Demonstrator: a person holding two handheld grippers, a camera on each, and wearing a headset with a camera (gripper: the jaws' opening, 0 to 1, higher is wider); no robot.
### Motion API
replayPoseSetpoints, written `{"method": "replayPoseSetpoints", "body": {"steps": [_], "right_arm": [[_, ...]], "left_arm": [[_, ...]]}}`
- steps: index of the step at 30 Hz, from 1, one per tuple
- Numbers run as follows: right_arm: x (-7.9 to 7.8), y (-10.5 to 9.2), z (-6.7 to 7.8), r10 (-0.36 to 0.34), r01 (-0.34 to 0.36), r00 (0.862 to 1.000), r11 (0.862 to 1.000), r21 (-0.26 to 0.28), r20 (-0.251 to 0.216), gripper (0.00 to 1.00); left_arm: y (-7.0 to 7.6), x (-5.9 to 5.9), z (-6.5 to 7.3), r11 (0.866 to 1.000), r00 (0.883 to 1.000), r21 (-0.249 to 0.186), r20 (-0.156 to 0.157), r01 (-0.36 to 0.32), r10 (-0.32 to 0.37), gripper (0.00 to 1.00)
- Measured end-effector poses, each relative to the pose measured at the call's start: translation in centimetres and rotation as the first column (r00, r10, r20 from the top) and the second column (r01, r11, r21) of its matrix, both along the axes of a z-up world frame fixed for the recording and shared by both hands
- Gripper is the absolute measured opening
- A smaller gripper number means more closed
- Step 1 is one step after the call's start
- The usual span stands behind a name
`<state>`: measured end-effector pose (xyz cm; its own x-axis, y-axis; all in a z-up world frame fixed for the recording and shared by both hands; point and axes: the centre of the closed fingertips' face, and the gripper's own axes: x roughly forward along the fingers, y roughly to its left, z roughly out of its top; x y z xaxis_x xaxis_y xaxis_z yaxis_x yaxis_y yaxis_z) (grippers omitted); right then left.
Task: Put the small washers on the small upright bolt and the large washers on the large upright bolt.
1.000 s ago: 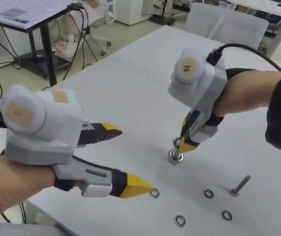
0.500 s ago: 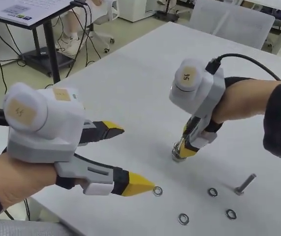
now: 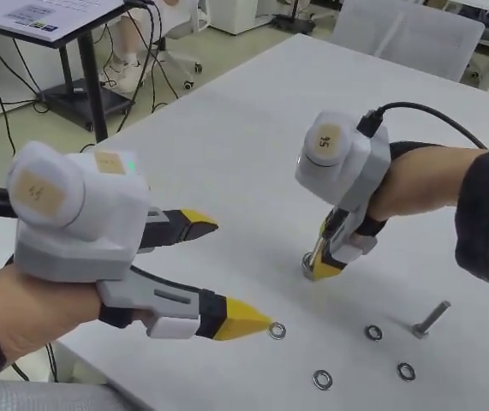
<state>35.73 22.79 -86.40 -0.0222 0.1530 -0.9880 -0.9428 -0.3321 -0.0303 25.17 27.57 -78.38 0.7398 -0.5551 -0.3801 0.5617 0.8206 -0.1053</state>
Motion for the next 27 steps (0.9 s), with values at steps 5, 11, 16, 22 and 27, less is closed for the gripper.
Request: {"method": "replayPoseSetpoints", "body": {"steps": [5, 11, 16, 22, 27], "right_arm": [[0.1, 0.0, 0.0, 0.002, -0.002, 1.000, 1.000, -0.002, 0.005, 0.25], [0.2, -0.2, 0.0, 0.006, -0.006, 1.000, 1.000, -0.008, 0.016, 0.25], [0.3, -0.4, 0.2, -0.001, 0.001, 1.000, 1.000, -0.008, 0.017, 0.25], [0.5, -0.7, 0.4, -0.008, 0.008, 1.000, 1.000, -0.006, 0.021, 0.25], [0.5, -1.3, 0.7, -0.018, 0.018, 1.000, 1.000, -0.010, 0.023, 0.25]], "left_arm": [[0.0, -0.1, -0.1, 1.000, 1.000, 0.001, -0.002, 0.001, -0.001, 0.76], [-0.1, -0.2, -0.1, 1.000, 1.000, 0.003, -0.004, 0.003, -0.003, 0.76], [-0.1, -0.3, -0.1, 1.000, 1.000, 0.002, -0.005, 0.006, -0.006, 0.76], [-0.1, -0.3, 0.0, 1.000, 1.000, 0.004, -0.004, 0.009, -0.009, 0.76], [-0.2, -0.3, 0.0, 1.000, 1.000, 0.007, -0.005, 0.014, -0.014, 0.76]]}}
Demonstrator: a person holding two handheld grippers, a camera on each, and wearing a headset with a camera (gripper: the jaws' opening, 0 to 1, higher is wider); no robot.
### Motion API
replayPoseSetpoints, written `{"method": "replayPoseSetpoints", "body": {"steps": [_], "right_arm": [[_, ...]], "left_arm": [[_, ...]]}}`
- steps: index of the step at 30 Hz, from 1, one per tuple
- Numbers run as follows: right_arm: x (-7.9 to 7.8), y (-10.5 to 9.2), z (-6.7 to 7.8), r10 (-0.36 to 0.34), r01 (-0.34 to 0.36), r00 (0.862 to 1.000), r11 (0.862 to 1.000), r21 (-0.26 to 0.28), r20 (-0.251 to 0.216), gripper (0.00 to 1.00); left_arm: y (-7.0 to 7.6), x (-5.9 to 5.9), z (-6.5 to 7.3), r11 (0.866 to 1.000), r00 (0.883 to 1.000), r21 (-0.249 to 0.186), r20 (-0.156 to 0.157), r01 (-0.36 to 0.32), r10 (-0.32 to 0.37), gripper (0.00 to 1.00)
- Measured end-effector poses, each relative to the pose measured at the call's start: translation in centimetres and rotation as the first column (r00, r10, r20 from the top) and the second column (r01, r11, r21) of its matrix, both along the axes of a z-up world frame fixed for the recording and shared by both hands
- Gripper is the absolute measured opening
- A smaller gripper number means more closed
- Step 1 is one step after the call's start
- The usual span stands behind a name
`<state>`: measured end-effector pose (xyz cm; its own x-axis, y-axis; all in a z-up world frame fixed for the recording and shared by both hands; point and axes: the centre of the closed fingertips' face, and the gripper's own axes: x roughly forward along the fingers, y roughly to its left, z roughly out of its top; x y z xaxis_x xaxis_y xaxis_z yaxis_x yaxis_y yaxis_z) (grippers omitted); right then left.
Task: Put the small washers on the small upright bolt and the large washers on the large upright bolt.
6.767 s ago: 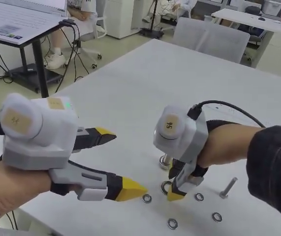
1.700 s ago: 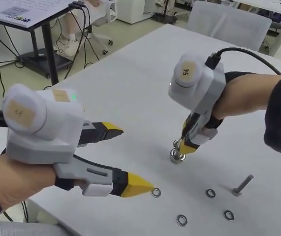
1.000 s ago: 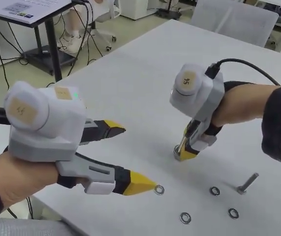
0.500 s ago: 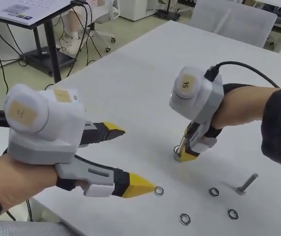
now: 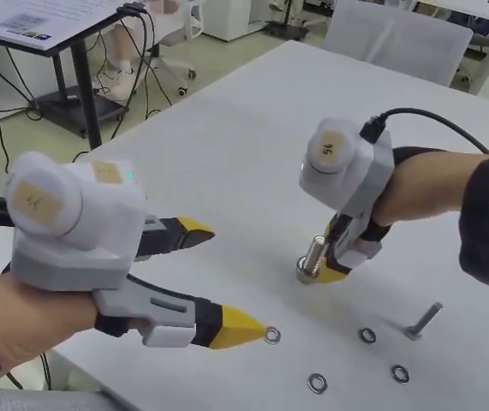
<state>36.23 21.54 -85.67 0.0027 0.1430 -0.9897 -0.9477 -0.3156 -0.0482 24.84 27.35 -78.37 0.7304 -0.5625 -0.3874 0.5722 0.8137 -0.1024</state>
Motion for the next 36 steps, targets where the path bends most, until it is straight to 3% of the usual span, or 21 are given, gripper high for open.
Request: {"method": "replayPoseSetpoints", "body": {"steps": [23, 36], "right_arm": [[-1.3, -1.4, 0.0, -0.021, 0.021, 1.000, 1.000, -0.005, -0.009, 0.26], [-3.3, -1.9, 0.2, -0.017, 0.017, 1.000, 1.000, 0.005, -0.020, 0.25]], "left_arm": [[-0.1, 0.0, 0.2, 1.000, 1.000, 0.002, 0.006, 0.004, -0.004, 0.76], [-0.2, -0.3, 0.5, 1.000, 1.000, 0.005, 0.012, 0.006, -0.006, 0.76]]}}
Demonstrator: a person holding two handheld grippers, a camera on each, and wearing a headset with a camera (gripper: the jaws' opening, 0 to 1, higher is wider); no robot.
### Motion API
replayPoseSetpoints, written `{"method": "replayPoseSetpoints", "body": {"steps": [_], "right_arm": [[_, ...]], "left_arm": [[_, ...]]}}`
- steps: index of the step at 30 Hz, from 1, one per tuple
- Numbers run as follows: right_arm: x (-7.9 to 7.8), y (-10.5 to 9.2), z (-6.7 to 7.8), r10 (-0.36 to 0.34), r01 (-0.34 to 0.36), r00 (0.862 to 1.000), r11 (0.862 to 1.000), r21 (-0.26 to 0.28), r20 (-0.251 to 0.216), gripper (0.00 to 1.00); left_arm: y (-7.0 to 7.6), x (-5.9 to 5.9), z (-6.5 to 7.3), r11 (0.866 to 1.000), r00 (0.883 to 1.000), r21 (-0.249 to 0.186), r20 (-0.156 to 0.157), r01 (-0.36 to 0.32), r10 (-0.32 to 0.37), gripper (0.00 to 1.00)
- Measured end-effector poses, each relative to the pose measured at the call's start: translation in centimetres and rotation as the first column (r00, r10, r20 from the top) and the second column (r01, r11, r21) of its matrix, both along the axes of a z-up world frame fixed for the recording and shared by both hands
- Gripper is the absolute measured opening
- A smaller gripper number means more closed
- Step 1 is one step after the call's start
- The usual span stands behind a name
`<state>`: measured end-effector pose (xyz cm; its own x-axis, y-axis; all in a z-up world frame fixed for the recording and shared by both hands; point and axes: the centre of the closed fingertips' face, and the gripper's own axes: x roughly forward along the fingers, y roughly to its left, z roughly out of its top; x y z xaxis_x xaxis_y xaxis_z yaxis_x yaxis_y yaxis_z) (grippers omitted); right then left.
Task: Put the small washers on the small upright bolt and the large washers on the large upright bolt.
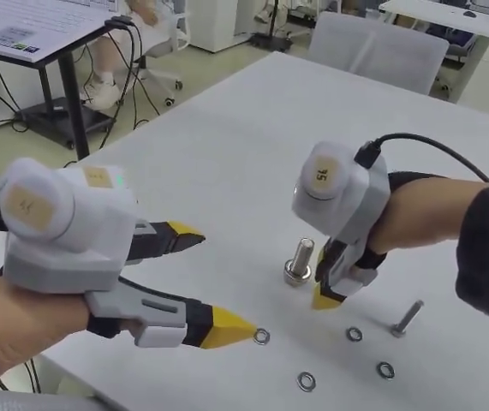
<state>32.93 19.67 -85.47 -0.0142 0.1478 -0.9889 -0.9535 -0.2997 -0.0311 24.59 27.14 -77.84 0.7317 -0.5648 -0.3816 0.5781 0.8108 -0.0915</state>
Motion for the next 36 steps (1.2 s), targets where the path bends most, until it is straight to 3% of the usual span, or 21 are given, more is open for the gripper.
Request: {"method": "replayPoseSetpoints", "body": {"steps": [12, 36], "right_arm": [[-2.0, -0.1, 0.1, 0.022, -0.022, 1.000, 1.000, 0.002, -0.009, 0.25], [-5.4, 1.7, -0.1, 0.091, -0.091, 0.996, 0.996, 0.005, -0.022, 0.26]], "left_arm": [[-0.3, -0.4, 0.3, 1.000, 1.000, 0.003, 0.008, 0.002, -0.002, 0.75], [0.2, -1.7, 0.6, 1.000, 1.000, 0.006, 0.011, -0.006, 0.006, 0.74]]}}
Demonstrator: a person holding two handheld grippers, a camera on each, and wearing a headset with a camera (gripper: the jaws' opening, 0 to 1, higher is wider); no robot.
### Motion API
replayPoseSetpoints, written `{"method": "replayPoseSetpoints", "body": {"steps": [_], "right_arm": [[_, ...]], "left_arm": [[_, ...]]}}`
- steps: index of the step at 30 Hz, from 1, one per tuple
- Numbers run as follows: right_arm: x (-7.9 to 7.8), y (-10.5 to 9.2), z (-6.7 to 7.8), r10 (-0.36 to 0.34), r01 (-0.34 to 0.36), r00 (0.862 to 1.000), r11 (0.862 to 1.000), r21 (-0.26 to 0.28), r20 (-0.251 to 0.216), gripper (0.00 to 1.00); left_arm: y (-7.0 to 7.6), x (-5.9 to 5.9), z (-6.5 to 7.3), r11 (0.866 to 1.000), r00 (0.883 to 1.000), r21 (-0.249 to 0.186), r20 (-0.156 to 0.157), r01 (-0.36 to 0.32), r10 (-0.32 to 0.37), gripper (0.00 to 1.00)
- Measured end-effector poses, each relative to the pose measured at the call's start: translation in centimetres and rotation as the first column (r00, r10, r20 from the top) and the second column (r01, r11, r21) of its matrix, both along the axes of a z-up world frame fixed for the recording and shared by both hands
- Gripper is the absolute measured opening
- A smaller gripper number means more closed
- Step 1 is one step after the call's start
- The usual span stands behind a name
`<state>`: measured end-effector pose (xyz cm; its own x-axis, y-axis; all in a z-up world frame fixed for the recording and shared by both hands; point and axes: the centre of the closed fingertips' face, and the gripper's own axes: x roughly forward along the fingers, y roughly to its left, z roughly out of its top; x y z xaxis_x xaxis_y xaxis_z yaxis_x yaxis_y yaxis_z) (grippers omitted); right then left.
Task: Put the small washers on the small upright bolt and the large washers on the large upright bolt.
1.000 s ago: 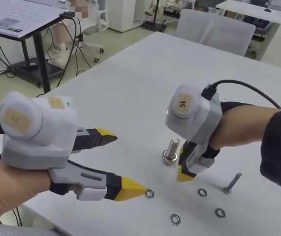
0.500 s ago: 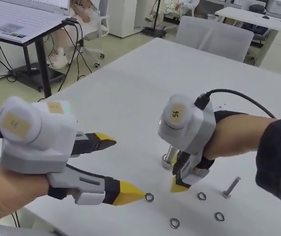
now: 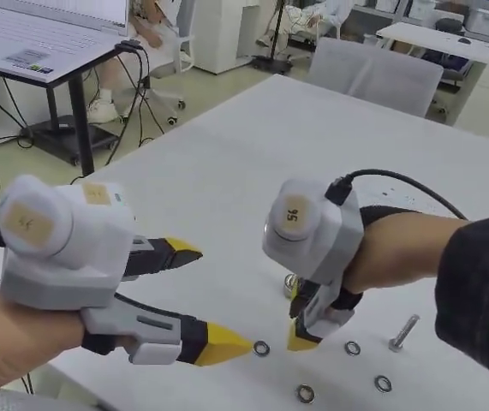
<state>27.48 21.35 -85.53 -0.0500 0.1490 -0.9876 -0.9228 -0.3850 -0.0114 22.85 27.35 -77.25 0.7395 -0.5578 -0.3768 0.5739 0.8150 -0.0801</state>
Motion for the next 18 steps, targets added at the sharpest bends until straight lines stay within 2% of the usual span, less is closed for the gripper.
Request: {"method": "replayPoseSetpoints", "body": {"steps": [13, 18], "right_arm": [[-0.67, 0.57, -0.52, 0.038, -0.038, 0.999, 0.999, -0.011, 0.006, 0.28], [-0.95, 0.77, -0.96, 0.049, -0.049, 0.999, 0.999, -0.013, 0.007, 0.35]], "left_arm": [[0.26, -0.33, 0.41, 1.000, 1.000, -0.002, 0.011, -0.013, 0.013, 0.74], [0.31, -0.38, 0.49, 1.000, 1.000, -0.002, 0.013, -0.016, 0.016, 0.74]]}}
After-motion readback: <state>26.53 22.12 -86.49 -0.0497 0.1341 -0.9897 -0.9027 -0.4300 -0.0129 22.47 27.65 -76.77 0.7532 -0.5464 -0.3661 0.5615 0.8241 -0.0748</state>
